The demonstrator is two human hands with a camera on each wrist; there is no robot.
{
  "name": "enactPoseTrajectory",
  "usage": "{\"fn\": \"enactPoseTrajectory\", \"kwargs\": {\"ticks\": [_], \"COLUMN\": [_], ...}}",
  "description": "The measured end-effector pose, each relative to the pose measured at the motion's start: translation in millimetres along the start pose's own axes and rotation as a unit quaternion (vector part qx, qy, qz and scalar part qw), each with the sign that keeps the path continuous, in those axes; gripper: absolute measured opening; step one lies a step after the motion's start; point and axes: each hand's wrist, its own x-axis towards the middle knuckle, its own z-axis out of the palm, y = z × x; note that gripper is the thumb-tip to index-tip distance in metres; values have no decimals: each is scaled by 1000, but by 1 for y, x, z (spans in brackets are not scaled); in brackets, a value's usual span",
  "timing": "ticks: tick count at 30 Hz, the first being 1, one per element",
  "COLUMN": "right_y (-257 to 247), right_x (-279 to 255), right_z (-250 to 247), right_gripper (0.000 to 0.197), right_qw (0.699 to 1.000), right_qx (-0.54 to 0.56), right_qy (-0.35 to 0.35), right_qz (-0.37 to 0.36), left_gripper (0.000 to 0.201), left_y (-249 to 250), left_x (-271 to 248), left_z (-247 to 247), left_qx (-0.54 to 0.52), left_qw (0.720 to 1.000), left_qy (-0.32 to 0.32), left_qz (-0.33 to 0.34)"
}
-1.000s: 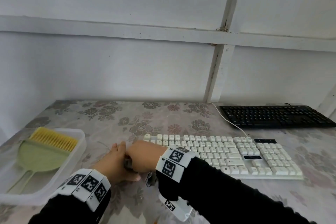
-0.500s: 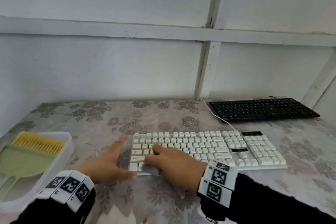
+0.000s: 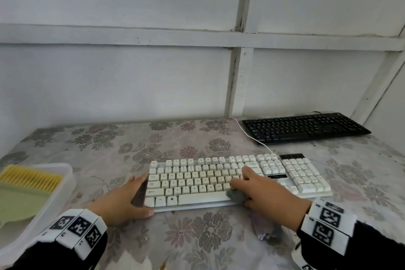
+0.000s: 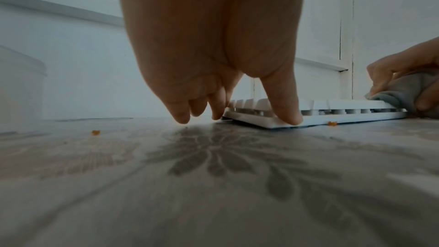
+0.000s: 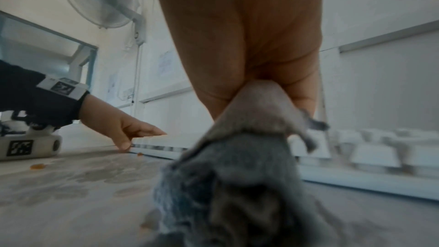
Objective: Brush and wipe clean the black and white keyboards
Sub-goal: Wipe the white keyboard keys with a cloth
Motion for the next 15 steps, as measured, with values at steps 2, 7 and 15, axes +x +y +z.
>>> {"fn": "enactPoseTrajectory", "kwargs": {"ticks": [2, 7, 15], "right_y": [14, 57, 81], "right_x": [-7, -32, -42], "right_z": [-1, -4, -4], "right_gripper": [23, 35, 41], "right_qw": [1000, 994, 990], "right_qx": [8, 10, 19], "right_qy": [-2, -12, -20], "right_qz": [30, 107, 140], "left_gripper": [102, 98, 100], "left_y": [-1, 0, 4], "left_x": [1, 1, -3], "left_z": [2, 1, -1], "left_qx": [-5, -15, -22], "left_qw": [1000, 1000, 1000], "left_qy": [3, -1, -5], "left_qz": [13, 18, 21]}}
